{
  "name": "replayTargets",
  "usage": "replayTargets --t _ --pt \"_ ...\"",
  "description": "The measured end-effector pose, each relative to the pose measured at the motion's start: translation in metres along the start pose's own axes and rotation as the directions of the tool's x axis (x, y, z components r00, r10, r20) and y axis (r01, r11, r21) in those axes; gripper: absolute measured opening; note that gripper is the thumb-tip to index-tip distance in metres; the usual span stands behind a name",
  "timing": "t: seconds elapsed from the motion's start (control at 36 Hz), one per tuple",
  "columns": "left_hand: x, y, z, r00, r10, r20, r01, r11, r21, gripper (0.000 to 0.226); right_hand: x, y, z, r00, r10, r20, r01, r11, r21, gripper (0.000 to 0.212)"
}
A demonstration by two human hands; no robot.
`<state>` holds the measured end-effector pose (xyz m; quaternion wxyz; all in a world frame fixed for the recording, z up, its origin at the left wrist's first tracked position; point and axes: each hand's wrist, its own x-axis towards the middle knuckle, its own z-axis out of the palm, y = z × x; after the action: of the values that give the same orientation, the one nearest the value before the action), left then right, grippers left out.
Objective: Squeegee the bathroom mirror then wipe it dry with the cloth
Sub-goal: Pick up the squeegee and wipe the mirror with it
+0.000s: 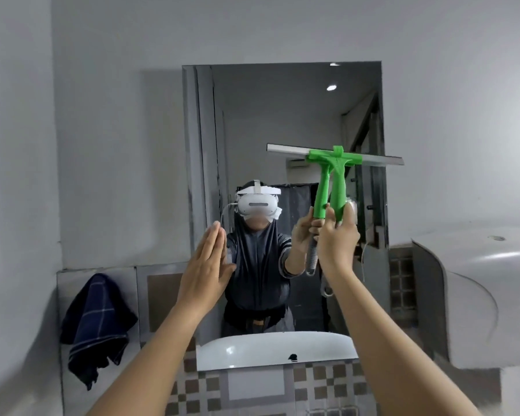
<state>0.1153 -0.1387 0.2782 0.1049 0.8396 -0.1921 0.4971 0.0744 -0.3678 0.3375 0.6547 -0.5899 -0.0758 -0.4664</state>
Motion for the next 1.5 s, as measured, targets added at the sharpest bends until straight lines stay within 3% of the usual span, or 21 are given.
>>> replayTargets --t 0.28,0.36,0.47,0.67,0.78,0.97,1.25,1.5 --pt "-0.006 -0.01 -0.008 0.995 0.084 0.05 -0.086 0.996 0.026 0.083 -0.026 -0.016 0.07 0.991 0.079 -0.107 -0.073 0.995 0.066 0.021" --pt "-0.005 -0.013 -0.01 0.993 0.108 0.058 -0.11 0.993 0.032 0.082 -0.034 -0.018 0.087 0.996 0.069 -0.057 -0.067 0.997 0.023 0.028" --pt "-0.006 -0.017 -0.01 0.99 0.123 0.061 -0.125 0.992 0.023 0.081 -0.048 -0.021 0.11 0.998 0.057 0.004 -0.056 0.998 -0.015 0.022" --pt "-0.008 -0.019 -0.008 0.99 0.127 0.054 -0.127 0.992 0.009 0.081 -0.06 -0.006 0.127 0.991 0.048 0.122 -0.036 0.995 -0.097 0.049" --pt "-0.01 -0.018 -0.004 0.994 0.101 0.035 -0.1 0.995 -0.014 0.081 -0.063 -0.004 0.11 0.985 -0.013 0.172 0.054 0.97 -0.237 0.041" --pt "-0.012 -0.009 0.004 1.0 0.01 0.025 -0.008 0.997 -0.077 0.08 -0.047 -0.011 0.068 0.946 -0.158 0.283 0.276 0.849 -0.451 0.039" --pt "-0.019 0.003 0.013 0.997 -0.081 -0.001 0.081 0.991 -0.11 0.088 0.001 -0.013 0.026 0.858 -0.268 0.438 0.49 0.682 -0.543 0.033" --pt "-0.019 0.007 0.012 0.995 -0.103 -0.016 0.101 0.989 -0.109 0.097 0.043 -0.046 -0.011 0.758 -0.27 0.593 0.647 0.42 -0.636 0.034"
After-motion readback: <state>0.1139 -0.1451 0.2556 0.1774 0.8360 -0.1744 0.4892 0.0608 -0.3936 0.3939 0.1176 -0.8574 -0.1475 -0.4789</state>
